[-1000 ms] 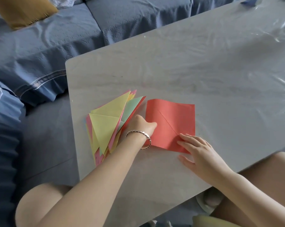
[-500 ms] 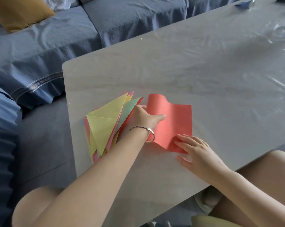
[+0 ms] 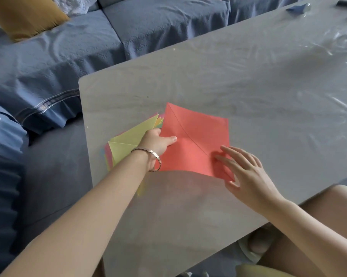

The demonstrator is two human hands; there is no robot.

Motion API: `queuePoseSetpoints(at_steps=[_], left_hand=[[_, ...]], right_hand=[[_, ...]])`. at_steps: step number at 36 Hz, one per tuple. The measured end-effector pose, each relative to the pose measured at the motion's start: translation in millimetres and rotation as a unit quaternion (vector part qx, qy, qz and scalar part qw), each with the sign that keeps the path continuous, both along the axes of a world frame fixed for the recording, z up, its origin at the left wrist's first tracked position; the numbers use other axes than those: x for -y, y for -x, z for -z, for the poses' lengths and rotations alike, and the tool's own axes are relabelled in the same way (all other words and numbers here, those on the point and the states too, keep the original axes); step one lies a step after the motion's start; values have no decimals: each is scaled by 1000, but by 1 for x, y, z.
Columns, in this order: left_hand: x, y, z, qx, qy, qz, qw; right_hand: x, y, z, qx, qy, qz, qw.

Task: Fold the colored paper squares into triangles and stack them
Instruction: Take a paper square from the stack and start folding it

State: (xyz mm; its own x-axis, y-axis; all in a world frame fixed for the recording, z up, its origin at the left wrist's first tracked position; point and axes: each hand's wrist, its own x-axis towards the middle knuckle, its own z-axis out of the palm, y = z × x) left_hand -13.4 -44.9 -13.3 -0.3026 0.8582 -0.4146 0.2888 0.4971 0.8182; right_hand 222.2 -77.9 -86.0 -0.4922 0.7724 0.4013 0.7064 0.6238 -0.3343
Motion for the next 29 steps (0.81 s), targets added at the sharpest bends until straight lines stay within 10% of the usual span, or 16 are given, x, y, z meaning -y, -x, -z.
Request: queuePoseSetpoints(at_steps=[13,23,29], left_hand=[[25,20,10,-185,-16,134,974],[27,14,7,-41,27,29,998],[31,14,1,-61,-36,44,997]], right_hand=[[-1,1,-32,-37,25,-185,982],[6,8,-39,20,-57,-270,961],[13,11,-41,-37,80,-232,969]])
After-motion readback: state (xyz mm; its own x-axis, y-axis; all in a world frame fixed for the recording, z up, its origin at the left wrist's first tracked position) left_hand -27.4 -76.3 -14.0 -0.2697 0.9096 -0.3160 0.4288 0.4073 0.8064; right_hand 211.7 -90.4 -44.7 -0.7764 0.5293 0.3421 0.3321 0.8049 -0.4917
